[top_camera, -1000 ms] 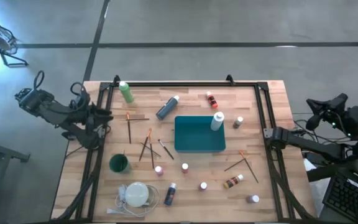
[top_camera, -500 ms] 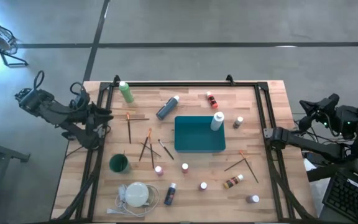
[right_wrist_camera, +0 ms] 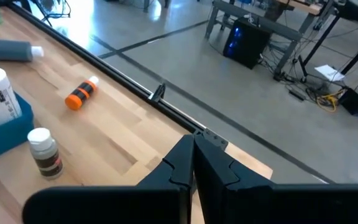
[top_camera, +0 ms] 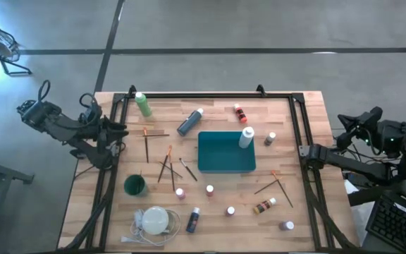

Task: Pick & Place Paint Supplies
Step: Put the gold paintbrush into the green cup

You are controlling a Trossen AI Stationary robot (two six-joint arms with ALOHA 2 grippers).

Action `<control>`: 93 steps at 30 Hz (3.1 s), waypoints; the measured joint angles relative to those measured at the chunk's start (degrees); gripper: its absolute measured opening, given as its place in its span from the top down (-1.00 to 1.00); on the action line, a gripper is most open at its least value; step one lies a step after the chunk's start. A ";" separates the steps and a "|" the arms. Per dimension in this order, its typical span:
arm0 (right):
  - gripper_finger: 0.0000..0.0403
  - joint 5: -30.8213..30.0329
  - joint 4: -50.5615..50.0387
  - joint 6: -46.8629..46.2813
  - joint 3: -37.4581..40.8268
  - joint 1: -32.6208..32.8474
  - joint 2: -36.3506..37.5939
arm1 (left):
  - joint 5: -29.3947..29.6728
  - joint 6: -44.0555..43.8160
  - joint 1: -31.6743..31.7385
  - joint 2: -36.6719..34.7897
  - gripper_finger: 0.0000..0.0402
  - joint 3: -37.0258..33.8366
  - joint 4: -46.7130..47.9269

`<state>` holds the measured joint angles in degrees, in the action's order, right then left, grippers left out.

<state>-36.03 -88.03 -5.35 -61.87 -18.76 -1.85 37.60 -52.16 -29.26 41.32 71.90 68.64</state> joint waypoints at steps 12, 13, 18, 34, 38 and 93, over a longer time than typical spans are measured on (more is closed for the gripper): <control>0.96 -0.02 0.02 0.30 -0.20 0.00 0.00 | -0.02 -0.20 -0.04 0.00 0.19 -0.01 0.02; 0.96 -0.02 0.02 0.81 -0.20 0.00 0.00 | -0.02 -0.23 -0.04 0.00 0.19 -0.01 0.02; 0.96 -0.02 0.02 1.26 -0.20 0.00 0.00 | -0.05 -0.02 -0.03 0.00 0.19 -0.02 0.02; 0.96 -0.02 0.02 1.41 -0.28 0.00 0.00 | 2.06 3.89 0.03 1.68 0.23 0.20 3.43; 0.96 0.00 0.02 1.39 -0.28 0.00 0.00 | -3.12 3.97 1.33 6.72 0.32 4.79 14.80; 0.96 -0.02 0.02 1.40 -0.28 0.00 0.00 | -32.41 51.99 56.32 24.63 0.41 -22.80 4.28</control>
<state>-36.05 -88.01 -3.94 -62.15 -18.76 -1.85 5.20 -0.17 27.06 65.95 49.10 72.93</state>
